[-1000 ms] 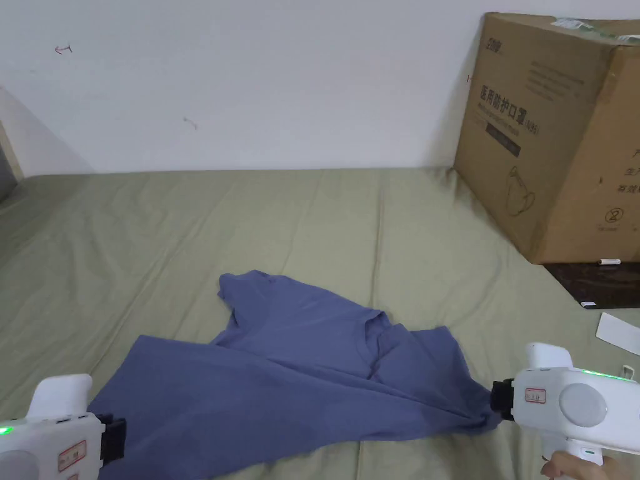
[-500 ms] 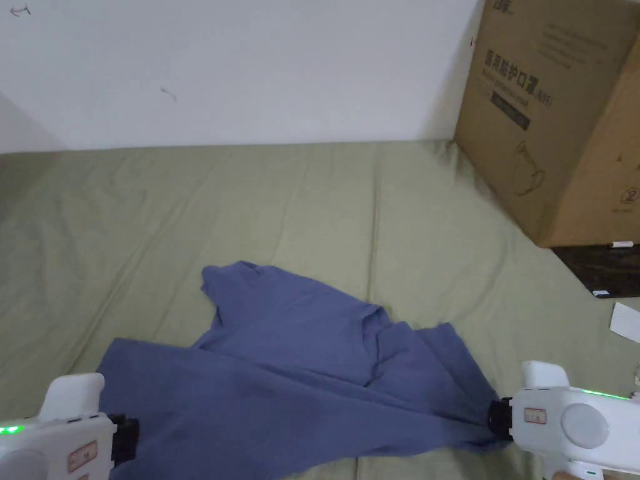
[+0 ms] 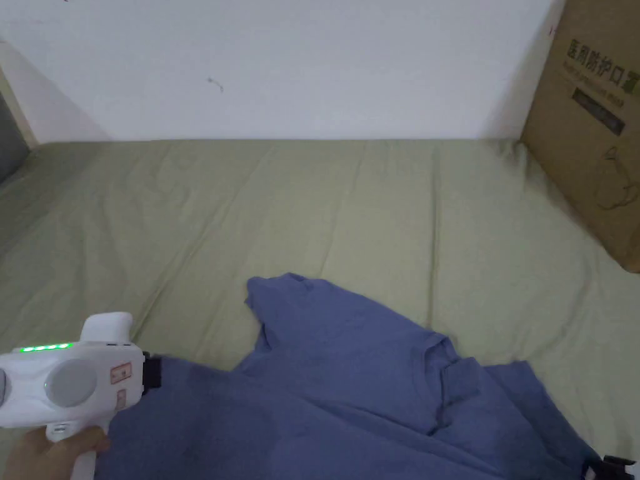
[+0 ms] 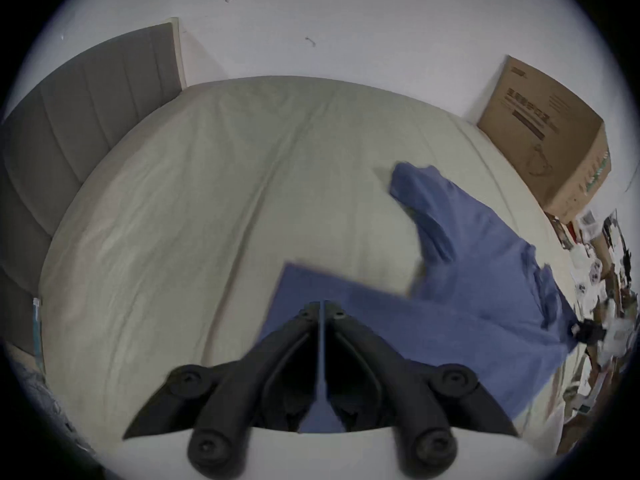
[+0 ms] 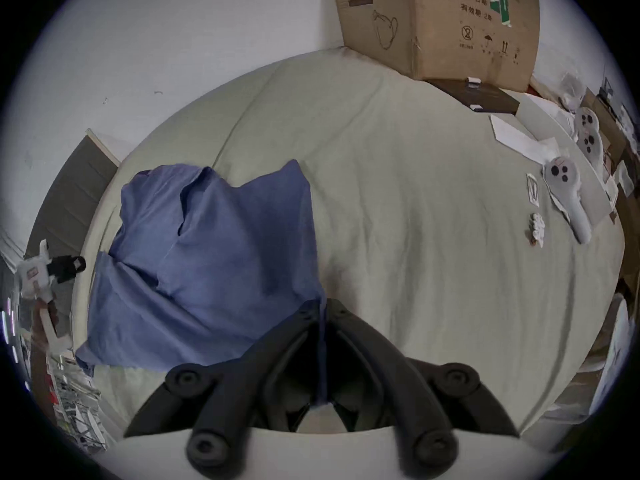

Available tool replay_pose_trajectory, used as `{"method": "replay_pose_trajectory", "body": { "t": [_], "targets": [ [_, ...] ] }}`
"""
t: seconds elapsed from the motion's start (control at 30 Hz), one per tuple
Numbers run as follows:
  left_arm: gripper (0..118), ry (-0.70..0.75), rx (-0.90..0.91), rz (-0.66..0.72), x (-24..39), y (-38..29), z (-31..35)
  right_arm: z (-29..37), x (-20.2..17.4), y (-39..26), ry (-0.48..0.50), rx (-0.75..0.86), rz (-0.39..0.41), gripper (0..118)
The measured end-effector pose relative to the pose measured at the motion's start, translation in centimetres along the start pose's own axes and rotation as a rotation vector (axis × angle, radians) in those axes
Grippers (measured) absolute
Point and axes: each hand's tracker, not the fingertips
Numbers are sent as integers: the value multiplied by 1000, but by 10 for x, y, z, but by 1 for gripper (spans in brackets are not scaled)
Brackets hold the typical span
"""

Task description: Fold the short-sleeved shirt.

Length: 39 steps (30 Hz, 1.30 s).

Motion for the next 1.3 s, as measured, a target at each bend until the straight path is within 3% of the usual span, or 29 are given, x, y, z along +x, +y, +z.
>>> {"method": "replay_pose_trajectory", "body": {
  "t": [0.07, 0.13, 0.17, 0.2, 0.3, 0.37, 0.4, 0.43, 0.47, 0.53, 0.67, 0.83, 1.0, 1.3],
  "targets": [
    [68, 9, -17, -3, -5, 14, -20, -3, 1, -1, -2, -12, -10, 2],
    [84, -2, -71, -17, -7, 24, -41, -6, -2, -2, -23, -23, 12, 2],
    [99, 10, -84, -24, -7, 25, -49, -8, -3, -2, -29, -29, 24, 2],
    [99, 20, -85, -28, -6, 25, -56, -8, -6, -1, -34, -36, 36, 2],
    [91, 28, -127, -16, -8, 20, -73, -15, -6, 0, -43, -50, 28, 2],
    [69, 19, -138, 2, -10, 15, -79, -17, -5, 0, -42, -54, 14, 2],
    [52, 57, -109, -13, -10, 12, -77, -18, -6, 0, -43, -58, 9, 2],
    [21, 49, -83, 1, -10, 13, -69, -17, -7, 0, -41, -60, 11, 2],
    [1, 78, -51, 4, -9, 14, -65, -16, -8, 0, -38, -63, 17, 2],
    [1, 44, -72, 32, -8, 12, -57, -14, -13, 3, -28, -60, 23, 2],
    [1, 75, -57, -78, 3, 18, -35, -4, -21, 16, -33, -34, 36, 2],
    [1, 31, 64, -50, -3, 48, 31, 20, -34, 55, 7, 59, -17, 2],
    [1, 131, 236, -80, -3, 91, 109, 60, -65, 116, 58, 199, -5, 2],
    [1, 239, 486, -77, -7, 181, 236, 154, -157, 256, 77, 439, 141, 2]
  ]
}}
